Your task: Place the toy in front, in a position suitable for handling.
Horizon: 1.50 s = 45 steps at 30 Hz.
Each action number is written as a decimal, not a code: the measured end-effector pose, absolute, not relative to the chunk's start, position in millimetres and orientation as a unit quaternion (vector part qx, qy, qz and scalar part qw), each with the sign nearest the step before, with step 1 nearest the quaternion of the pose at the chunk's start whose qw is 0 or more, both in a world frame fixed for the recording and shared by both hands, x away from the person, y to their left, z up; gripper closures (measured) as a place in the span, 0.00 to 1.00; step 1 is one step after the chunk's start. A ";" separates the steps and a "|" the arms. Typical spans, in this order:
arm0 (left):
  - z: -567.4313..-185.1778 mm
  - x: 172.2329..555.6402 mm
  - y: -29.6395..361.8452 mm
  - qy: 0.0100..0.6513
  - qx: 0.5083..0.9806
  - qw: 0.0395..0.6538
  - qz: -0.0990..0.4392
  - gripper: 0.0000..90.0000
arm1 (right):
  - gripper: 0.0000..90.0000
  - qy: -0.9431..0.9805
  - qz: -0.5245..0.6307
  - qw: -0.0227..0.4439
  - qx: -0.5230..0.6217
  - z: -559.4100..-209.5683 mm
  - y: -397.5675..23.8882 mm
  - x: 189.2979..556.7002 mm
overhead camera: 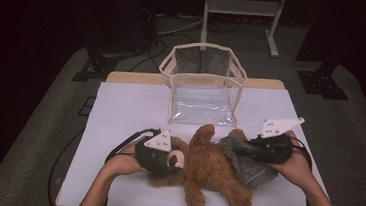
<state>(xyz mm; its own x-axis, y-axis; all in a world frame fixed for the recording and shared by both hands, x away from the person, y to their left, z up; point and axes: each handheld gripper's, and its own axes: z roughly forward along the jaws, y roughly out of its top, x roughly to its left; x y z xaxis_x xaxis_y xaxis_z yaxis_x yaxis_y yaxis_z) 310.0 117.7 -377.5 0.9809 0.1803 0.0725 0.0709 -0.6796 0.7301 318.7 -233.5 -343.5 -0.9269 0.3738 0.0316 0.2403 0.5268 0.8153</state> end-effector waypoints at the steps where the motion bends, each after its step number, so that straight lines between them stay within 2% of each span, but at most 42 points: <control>1: -377.6 309.7 117.8 0.067 0.914 0.393 0.069 0.36 | 0.83 0.875 0.449 0.074 0.168 -340.8 -224.8 321.9; 7: -378.4 307.5 119.6 0.061 0.915 0.394 0.069 0.36 | 0.83 0.890 0.419 0.062 0.169 -354.0 -209.3 339.1; 16: -378.1 308.0 118.0 0.063 0.915 0.392 0.070 0.36 | 0.82 0.879 0.417 0.048 0.227 -379.5 -257.1 338.0; 21: -378.5 307.8 117.9 0.061 0.915 0.392 0.068 0.36 | 0.82 0.879 0.414 0.060 0.227 -365.4 -268.7 331.8; 29: -378.2 305.7 117.2 0.057 0.917 0.388 0.069 0.36 | 0.82 0.892 0.407 0.072 0.185 -339.0 -231.8 339.0; 35: -378.9 305.3 119.1 0.055 0.916 0.391 0.068 0.36 | 0.82 0.900 0.394 0.052 0.178 -350.5 -210.6 357.0; 39: -378.8 305.8 118.7 0.053 0.916 0.391 0.068 0.36 | 0.82 0.891 0.401 0.035 0.208 -366.0 -227.5 365.0; 45: -378.1 305.9 117.6 0.053 0.917 0.389 0.067 0.36 | 0.82 0.884 0.393 0.040 0.251 -377.0 -260.2 368.5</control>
<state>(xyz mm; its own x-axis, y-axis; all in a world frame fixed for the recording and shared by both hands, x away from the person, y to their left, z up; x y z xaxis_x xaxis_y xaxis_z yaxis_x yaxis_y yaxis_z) 305.9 117.6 -378.1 0.9852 0.1503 0.0822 0.0454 -0.6916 0.7208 368.5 -260.2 -377.0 -0.8709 0.4751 0.1260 0.4116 0.5649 0.7151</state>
